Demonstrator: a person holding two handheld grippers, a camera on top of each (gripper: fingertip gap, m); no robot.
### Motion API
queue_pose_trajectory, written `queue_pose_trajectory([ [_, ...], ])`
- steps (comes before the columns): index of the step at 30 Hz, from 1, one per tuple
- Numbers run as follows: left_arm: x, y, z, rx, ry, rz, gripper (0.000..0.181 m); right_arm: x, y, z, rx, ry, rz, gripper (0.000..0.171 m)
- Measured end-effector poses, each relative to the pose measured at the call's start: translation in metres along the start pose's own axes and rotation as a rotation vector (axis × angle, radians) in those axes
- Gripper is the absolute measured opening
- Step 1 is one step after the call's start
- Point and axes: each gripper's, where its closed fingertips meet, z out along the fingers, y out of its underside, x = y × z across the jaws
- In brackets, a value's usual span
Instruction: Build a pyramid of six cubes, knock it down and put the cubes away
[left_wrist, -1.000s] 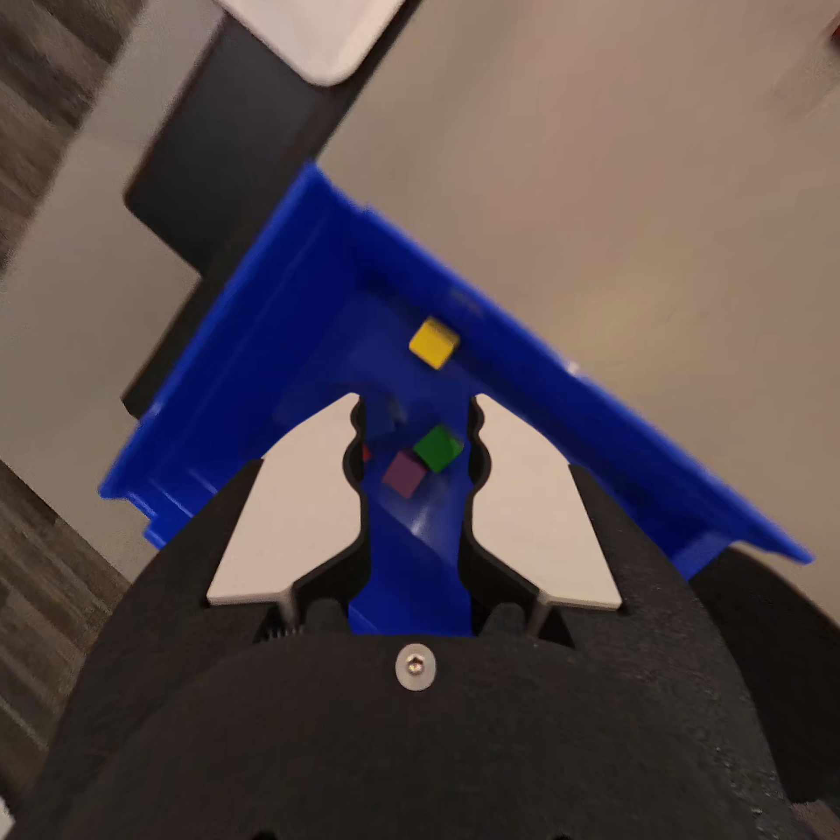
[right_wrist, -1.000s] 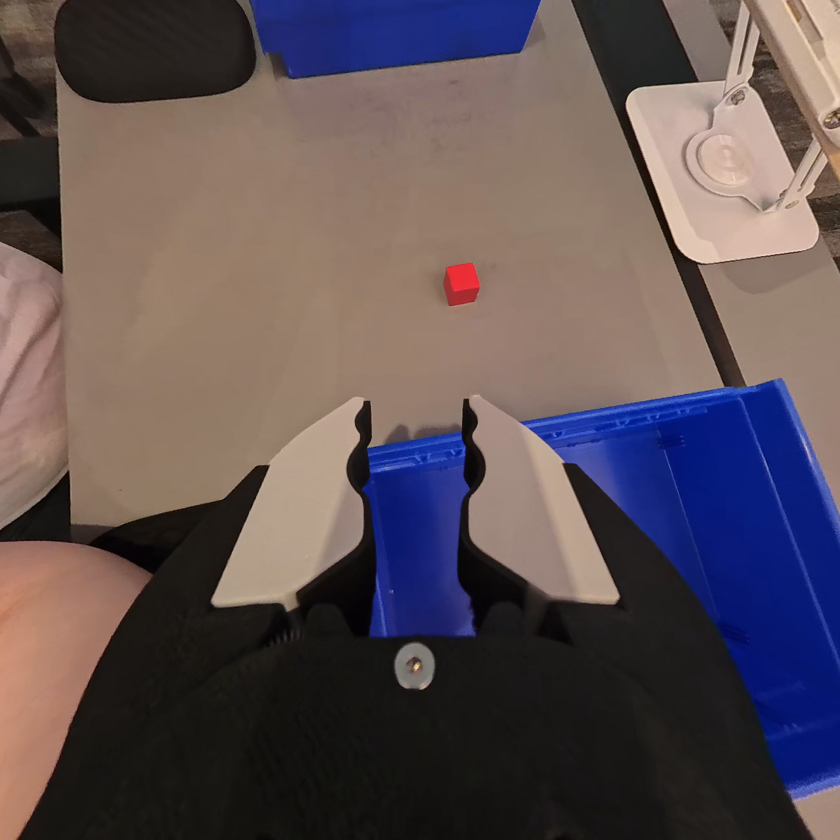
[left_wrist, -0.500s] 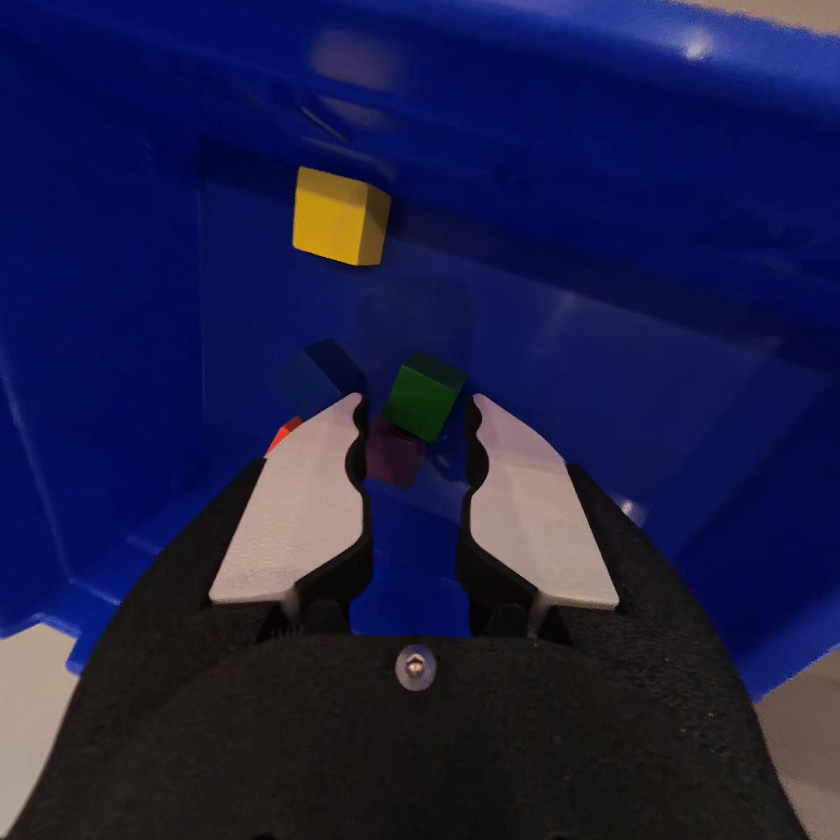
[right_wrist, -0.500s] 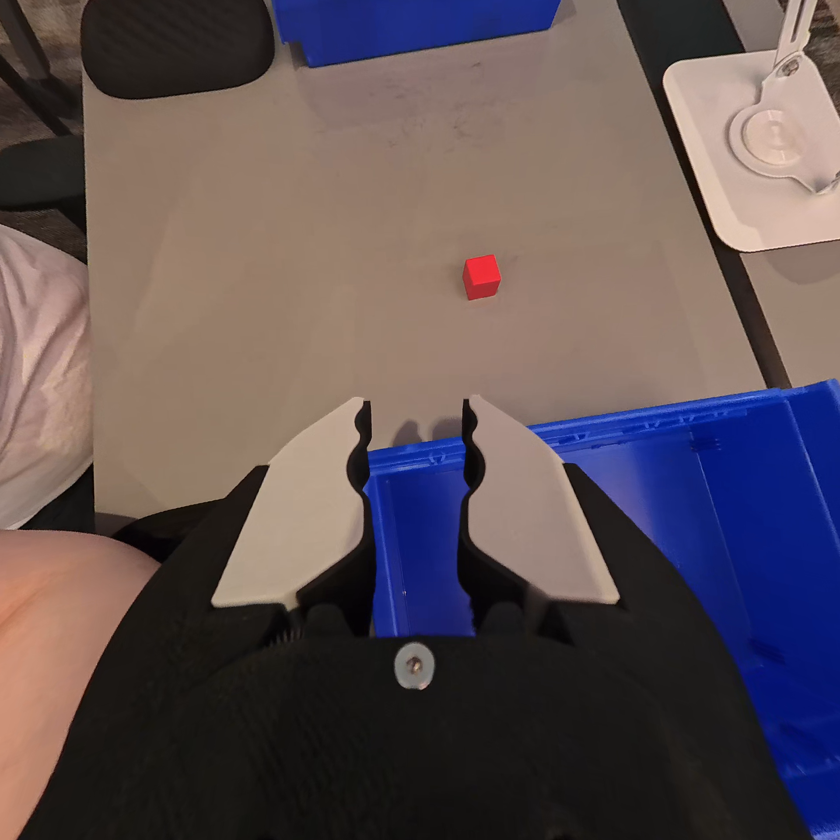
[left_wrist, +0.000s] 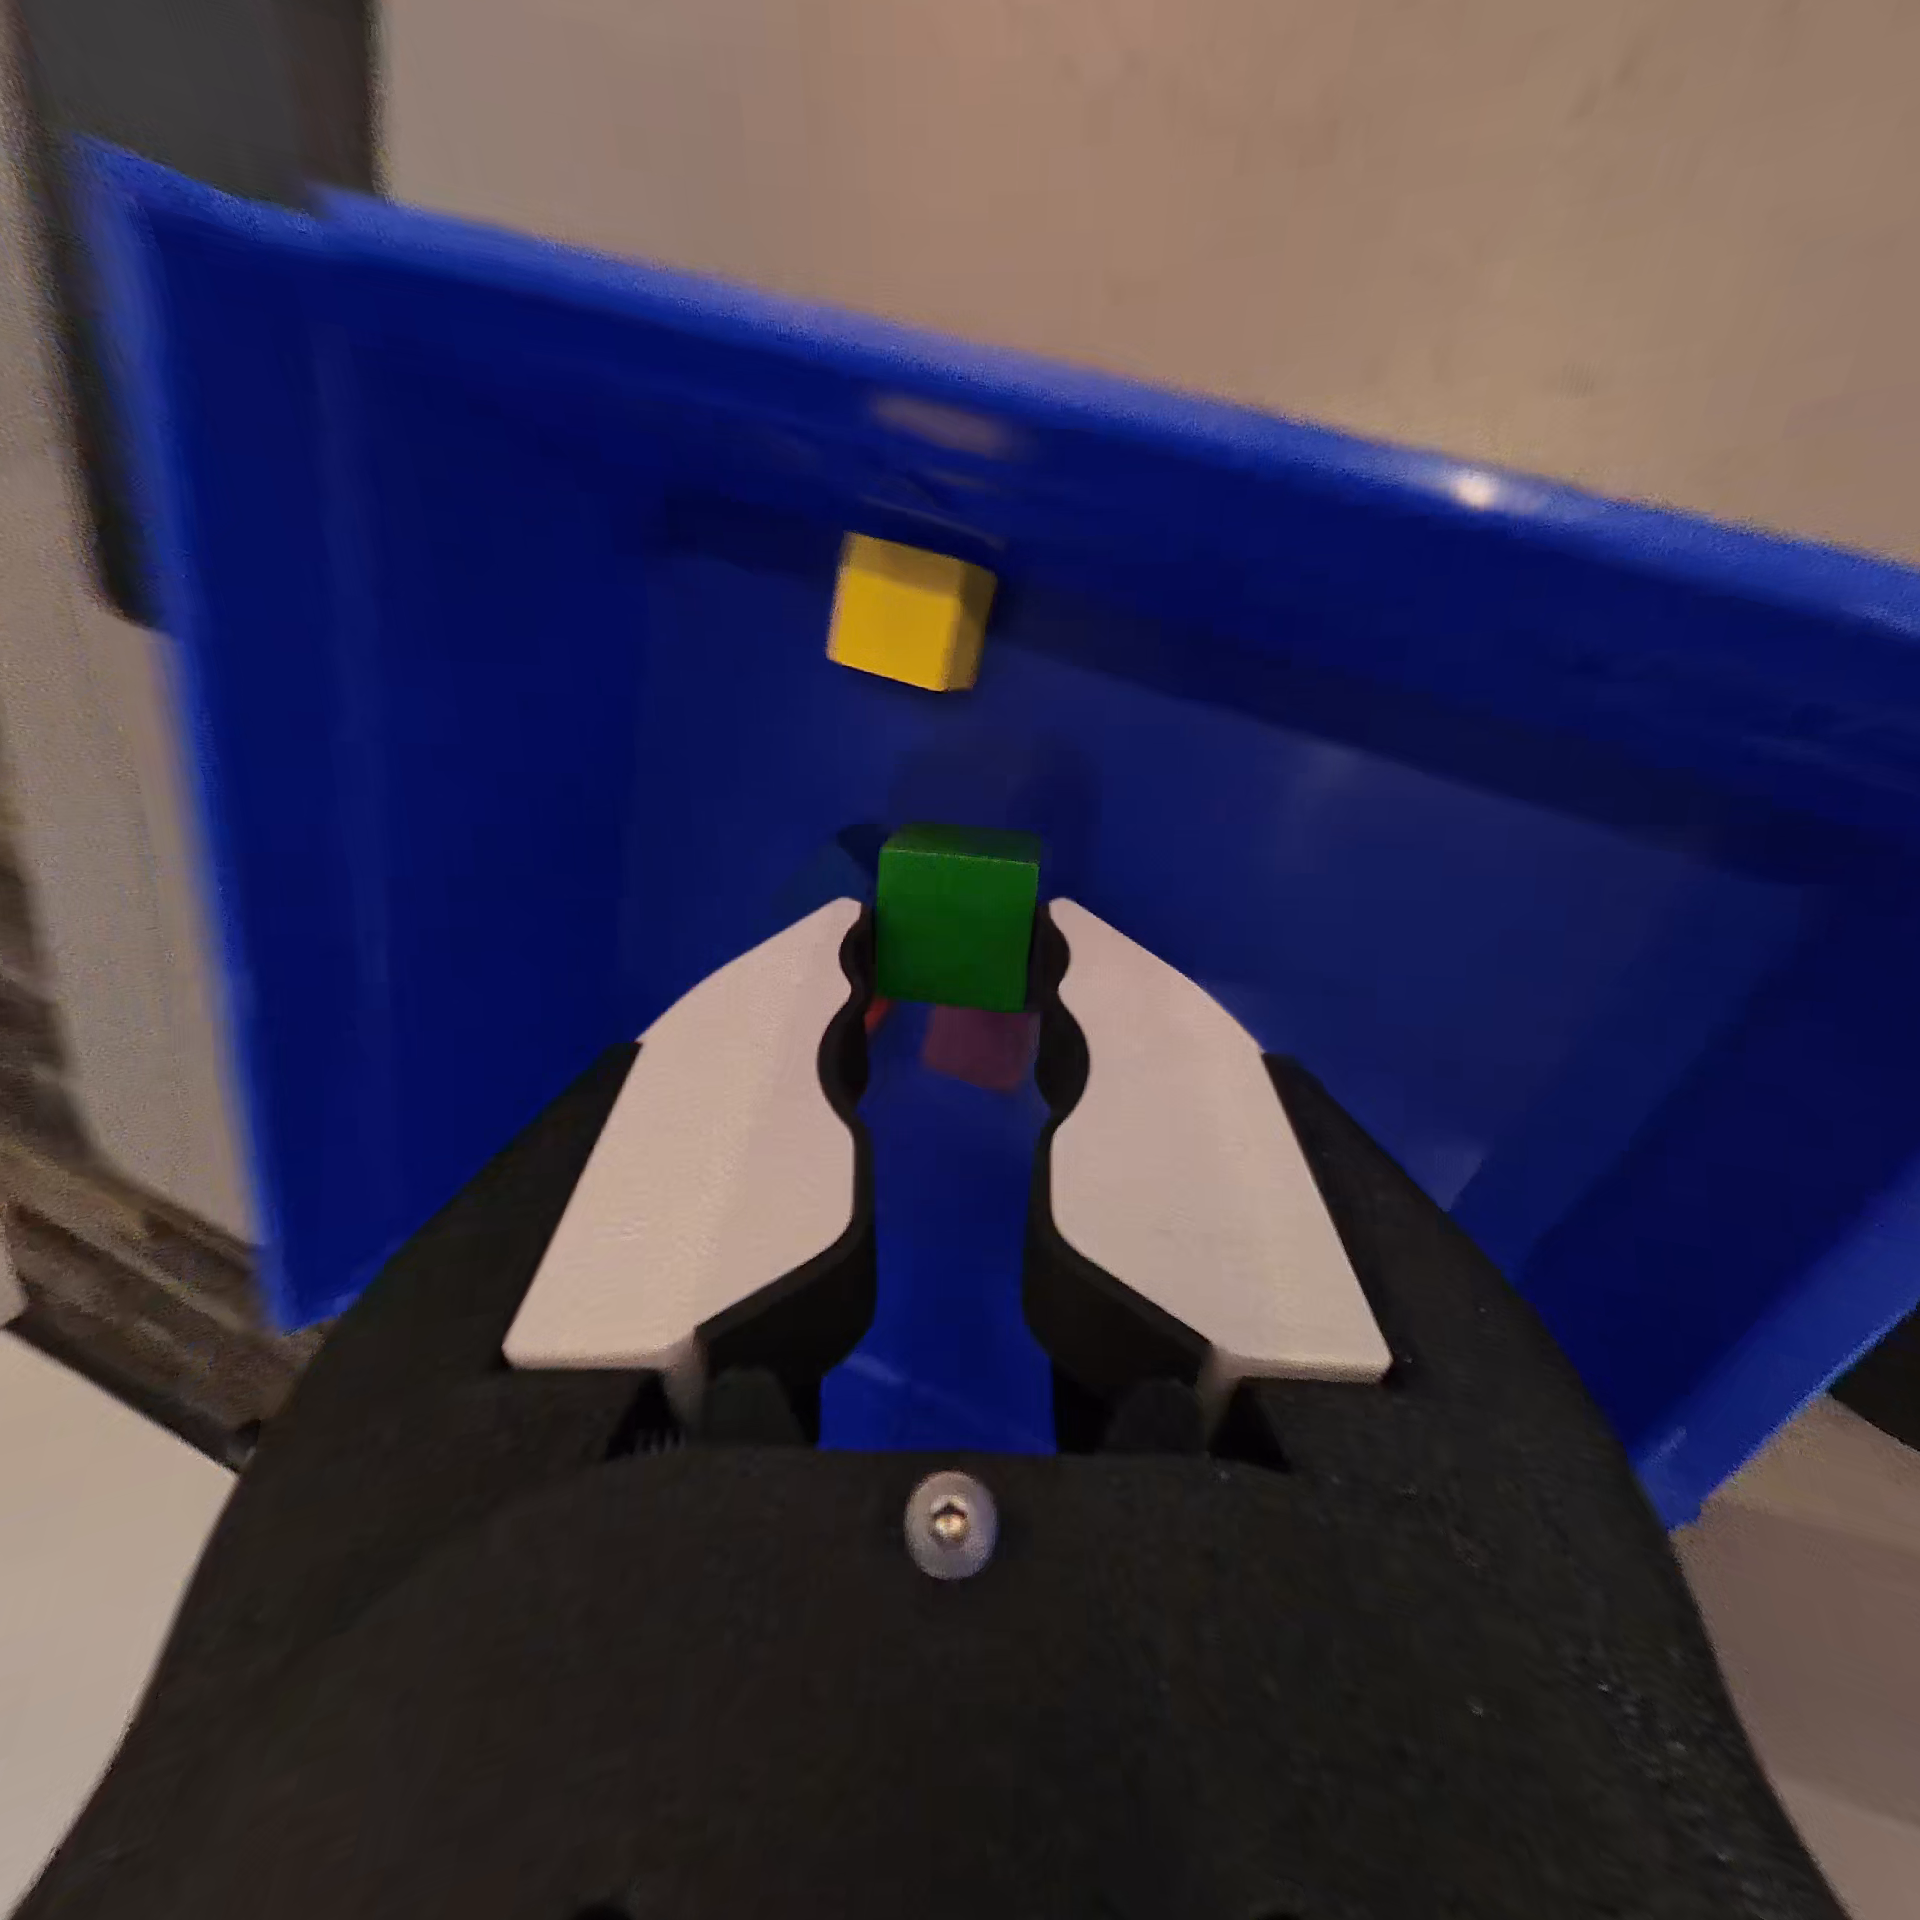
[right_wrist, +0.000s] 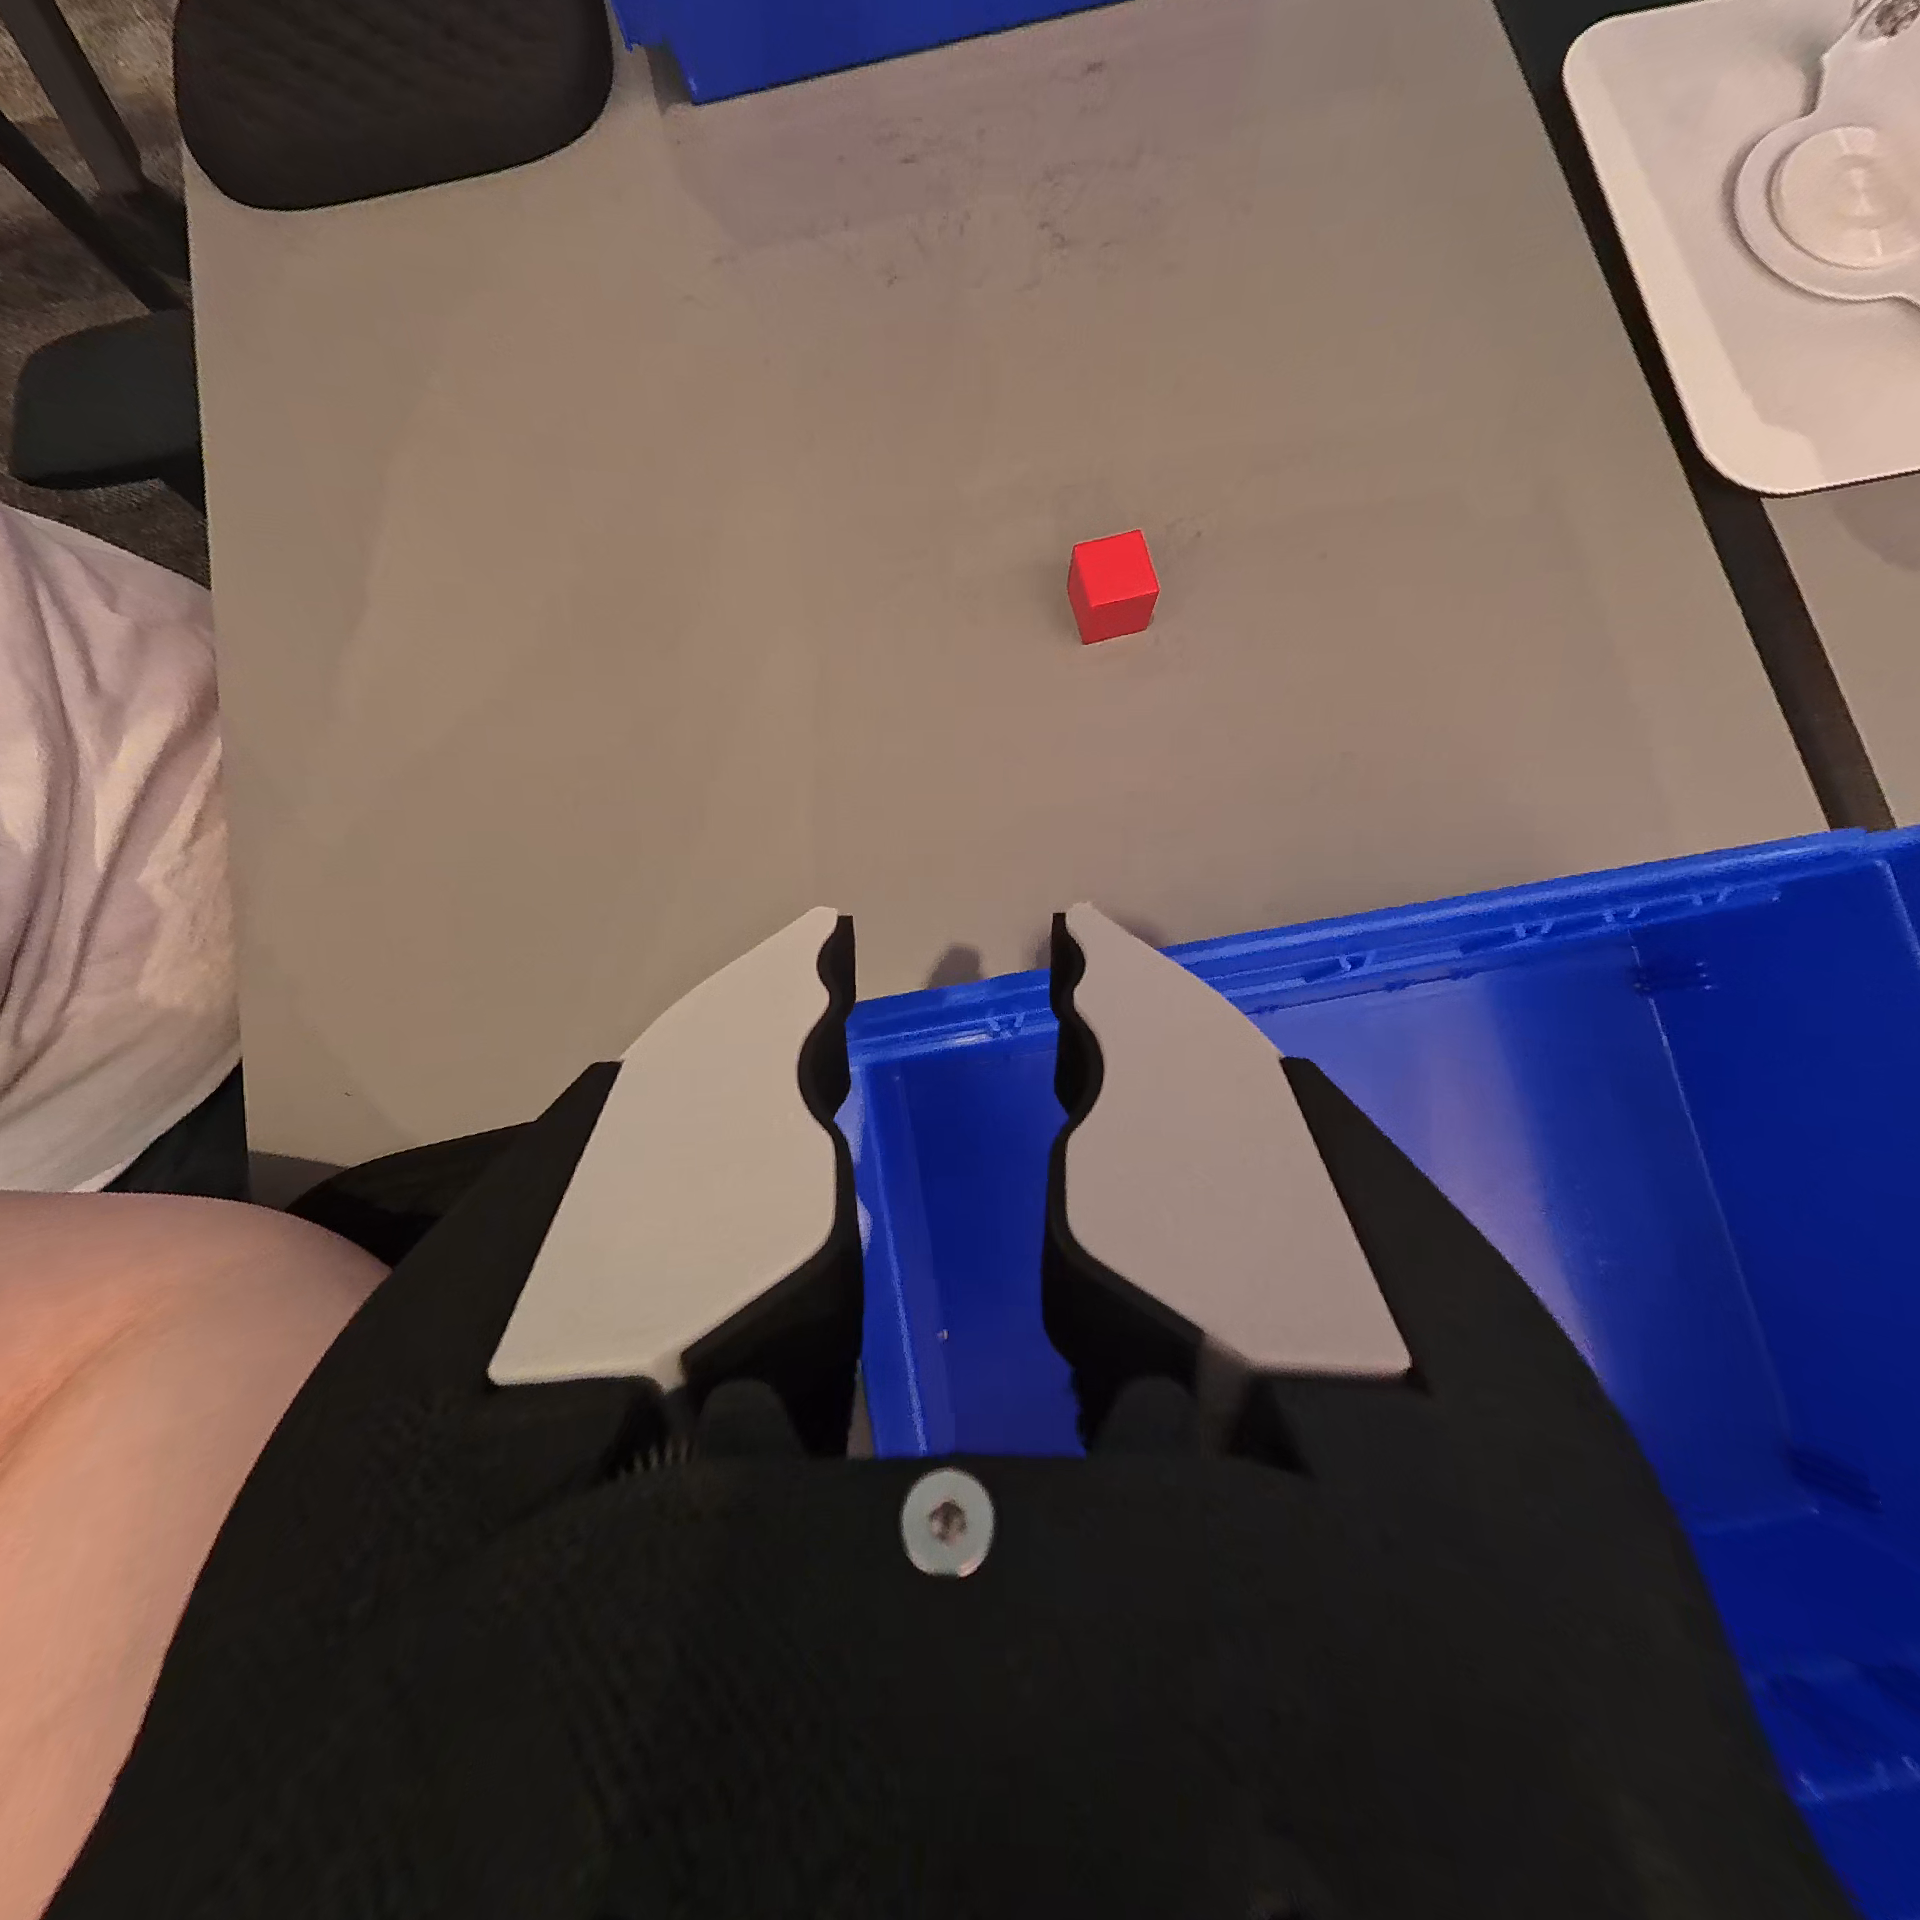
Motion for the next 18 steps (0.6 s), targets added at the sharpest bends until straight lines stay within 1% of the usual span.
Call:
queue_pose_trajectory([
  [3,-0.029,-0.022,-0.047,0.078,-0.135,-0.01,0.029,0.001,0.004,0.001,-0.012,-0.005,0.018,0.036],
  [5,-0.041,-0.045,-0.077,0.148,-0.191,-0.027,0.028,0.002,0.006,0.002,-0.022,-0.003,0.027,0.036],
  [6,-0.044,-0.058,-0.088,0.166,-0.214,-0.044,0.028,0.002,0.005,0.002,-0.022,-0.007,0.028,0.036],
  [8,-0.04,-0.082,-0.099,0.162,-0.22,-0.065,0.028,0.001,0.004,0.003,-0.022,-0.014,0.023,0.036],
  [10,-0.026,-0.113,-0.097,0.184,-0.194,-0.052,0.029,-0.001,0.003,0.004,-0.026,-0.016,0.016,0.036],
  [13,0.018,-0.159,-0.077,0.216,-0.057,0.002,0.028,-0.003,0.002,0.003,-0.023,-0.02,0.01,0.035],
  [16,0.062,-0.191,-0.048,0.211,0.086,0.055,0.028,-0.004,0.003,0.003,-0.026,-0.026,0.007,0.035],
  [18,0.084,-0.203,-0.028,0.189,0.157,0.065,0.028,-0.005,0.003,0.003,-0.024,-0.03,0.005,0.034],
])
